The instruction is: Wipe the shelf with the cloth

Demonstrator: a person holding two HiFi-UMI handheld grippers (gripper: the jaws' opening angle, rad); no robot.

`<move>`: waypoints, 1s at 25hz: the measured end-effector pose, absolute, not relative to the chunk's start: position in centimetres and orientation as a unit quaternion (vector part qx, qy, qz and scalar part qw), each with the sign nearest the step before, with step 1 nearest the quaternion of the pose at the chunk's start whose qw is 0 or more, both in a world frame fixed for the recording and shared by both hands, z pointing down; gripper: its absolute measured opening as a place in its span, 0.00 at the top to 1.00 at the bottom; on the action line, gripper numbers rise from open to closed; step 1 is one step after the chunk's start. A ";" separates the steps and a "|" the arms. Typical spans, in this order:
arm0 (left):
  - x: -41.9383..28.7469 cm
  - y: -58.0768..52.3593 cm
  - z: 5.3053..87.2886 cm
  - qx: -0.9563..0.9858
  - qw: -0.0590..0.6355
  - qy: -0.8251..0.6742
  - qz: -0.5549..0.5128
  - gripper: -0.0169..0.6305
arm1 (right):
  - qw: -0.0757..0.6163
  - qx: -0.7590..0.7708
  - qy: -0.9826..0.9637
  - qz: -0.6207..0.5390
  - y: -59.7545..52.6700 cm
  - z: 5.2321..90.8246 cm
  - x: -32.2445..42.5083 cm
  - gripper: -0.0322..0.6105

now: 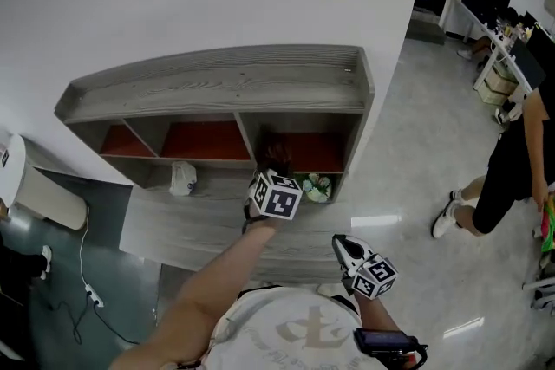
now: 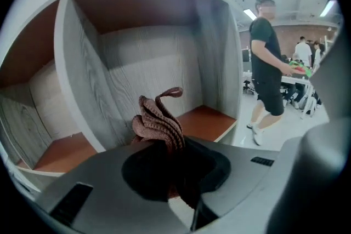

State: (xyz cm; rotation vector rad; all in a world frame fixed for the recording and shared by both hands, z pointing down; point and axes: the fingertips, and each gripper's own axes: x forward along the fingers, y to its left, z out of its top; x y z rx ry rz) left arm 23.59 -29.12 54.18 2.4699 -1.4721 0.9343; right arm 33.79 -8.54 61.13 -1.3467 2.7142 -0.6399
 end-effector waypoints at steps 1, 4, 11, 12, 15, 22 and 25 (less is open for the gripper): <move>23.7 -29.7 54.2 0.807 0.054 -0.496 0.315 0.87 | 0.022 -0.431 0.879 -0.205 -8.7 61.1 34.2 0.94; 23.4 -31.7 54.4 0.778 0.045 -0.531 0.332 0.87 | 0.023 -0.419 0.885 -0.203 -9.2 61.0 35.6 0.94; 22.9 -34.6 56.9 0.736 0.082 -0.566 0.362 0.87 | 0.027 -0.394 0.895 -0.210 -10.2 61.9 38.4 0.94; 22.7 -34.9 57.2 0.732 0.090 -0.568 0.364 0.87 | 0.027 -0.389 0.896 -0.212 -10.2 62.0 38.6 0.94; 22.5 -35.4 58.1 0.724 0.116 -0.574 0.365 0.87 | 0.025 -0.379 0.899 -0.216 -10.7 62.3 39.1 0.94; 23.3 -36.3 58.9 0.731 0.140 -0.569 0.350 0.87 | 0.024 -0.371 0.902 -0.219 -11.5 62.6 40.1 0.94; 24.6 -36.1 58.8 0.750 0.142 -0.550 0.339 0.87 | 0.023 -0.374 0.901 -0.221 -11.6 62.9 40.7 0.94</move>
